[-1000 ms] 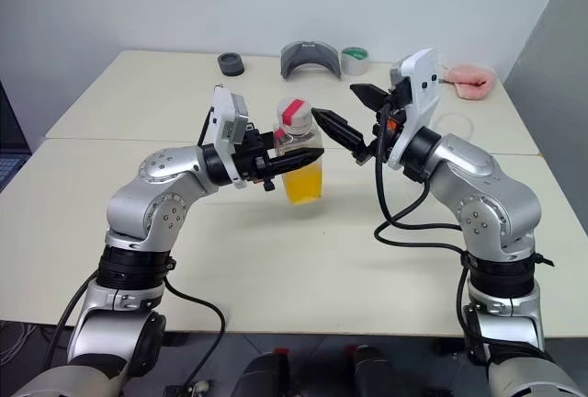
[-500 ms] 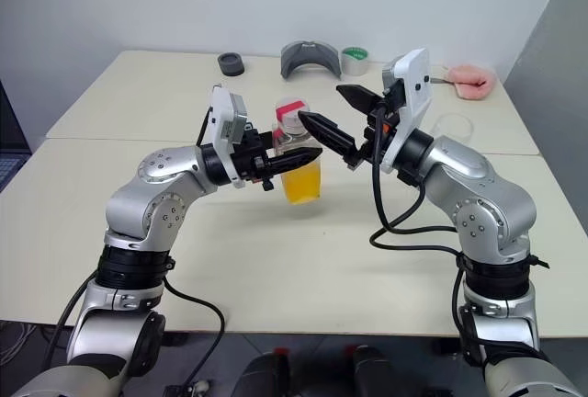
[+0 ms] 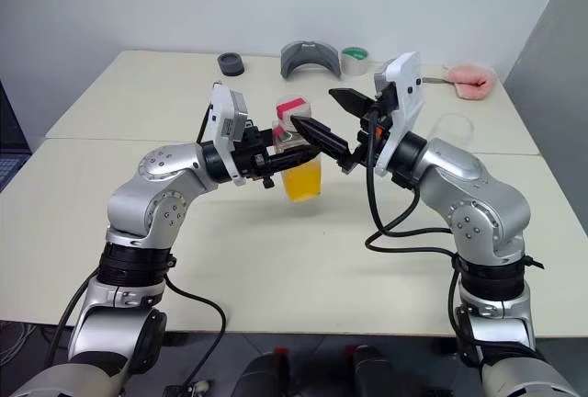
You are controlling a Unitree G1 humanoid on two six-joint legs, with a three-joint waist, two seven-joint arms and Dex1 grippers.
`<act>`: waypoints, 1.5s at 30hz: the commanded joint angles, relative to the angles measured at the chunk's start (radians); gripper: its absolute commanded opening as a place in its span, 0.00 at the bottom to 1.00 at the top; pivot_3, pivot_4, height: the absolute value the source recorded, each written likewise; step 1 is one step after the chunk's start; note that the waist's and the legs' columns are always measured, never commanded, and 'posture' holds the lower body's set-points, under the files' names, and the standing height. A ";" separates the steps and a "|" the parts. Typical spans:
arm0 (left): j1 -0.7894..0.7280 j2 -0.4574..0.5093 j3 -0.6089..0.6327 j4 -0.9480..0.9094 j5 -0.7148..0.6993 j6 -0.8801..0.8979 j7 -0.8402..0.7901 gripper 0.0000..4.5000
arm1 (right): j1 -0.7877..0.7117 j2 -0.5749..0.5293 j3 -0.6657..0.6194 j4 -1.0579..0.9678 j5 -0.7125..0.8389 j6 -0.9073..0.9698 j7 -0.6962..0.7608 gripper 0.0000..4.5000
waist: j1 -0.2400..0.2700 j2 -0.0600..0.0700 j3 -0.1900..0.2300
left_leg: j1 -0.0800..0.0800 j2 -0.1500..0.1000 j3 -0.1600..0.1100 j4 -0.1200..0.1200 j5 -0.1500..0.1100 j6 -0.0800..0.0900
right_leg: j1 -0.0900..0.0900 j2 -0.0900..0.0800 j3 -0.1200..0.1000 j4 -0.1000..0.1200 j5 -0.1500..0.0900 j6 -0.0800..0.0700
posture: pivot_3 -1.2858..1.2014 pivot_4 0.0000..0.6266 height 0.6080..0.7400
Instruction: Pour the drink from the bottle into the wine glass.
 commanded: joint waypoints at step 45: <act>-0.019 -0.008 0.003 -0.053 -0.004 -0.015 0.001 0.40 | -0.106 0.095 0.056 0.082 -0.140 -0.086 0.009 1.00 | 0.000 0.000 0.000 | 0.000 0.000 0.000 0.000 0.000 0.000 | 0.000 0.000 0.000 0.000 0.000 0.000 | 0.52 0.24 1.00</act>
